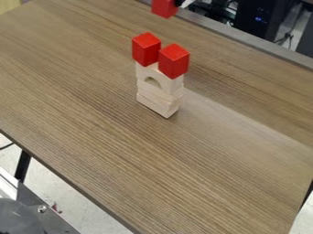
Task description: Pick red cube from tower and place it on top of the table
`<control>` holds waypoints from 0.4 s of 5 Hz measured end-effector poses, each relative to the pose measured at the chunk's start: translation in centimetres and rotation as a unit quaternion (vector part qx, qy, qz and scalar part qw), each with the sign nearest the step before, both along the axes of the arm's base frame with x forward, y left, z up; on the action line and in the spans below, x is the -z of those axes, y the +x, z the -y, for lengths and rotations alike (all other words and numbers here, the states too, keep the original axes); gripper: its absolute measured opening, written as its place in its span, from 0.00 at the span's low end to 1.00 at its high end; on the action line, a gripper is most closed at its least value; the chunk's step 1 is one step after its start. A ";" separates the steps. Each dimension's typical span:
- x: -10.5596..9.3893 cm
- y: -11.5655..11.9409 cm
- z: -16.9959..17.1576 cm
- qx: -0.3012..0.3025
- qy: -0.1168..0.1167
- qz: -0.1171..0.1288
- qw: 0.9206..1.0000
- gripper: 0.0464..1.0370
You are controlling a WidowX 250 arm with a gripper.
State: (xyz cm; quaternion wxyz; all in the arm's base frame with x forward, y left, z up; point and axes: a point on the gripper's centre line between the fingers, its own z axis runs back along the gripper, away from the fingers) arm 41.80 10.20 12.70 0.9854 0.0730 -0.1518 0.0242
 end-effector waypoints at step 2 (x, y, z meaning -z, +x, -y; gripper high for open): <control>2.2 0.6 -4.0 -0.036 0.013 -0.017 0.999 0.52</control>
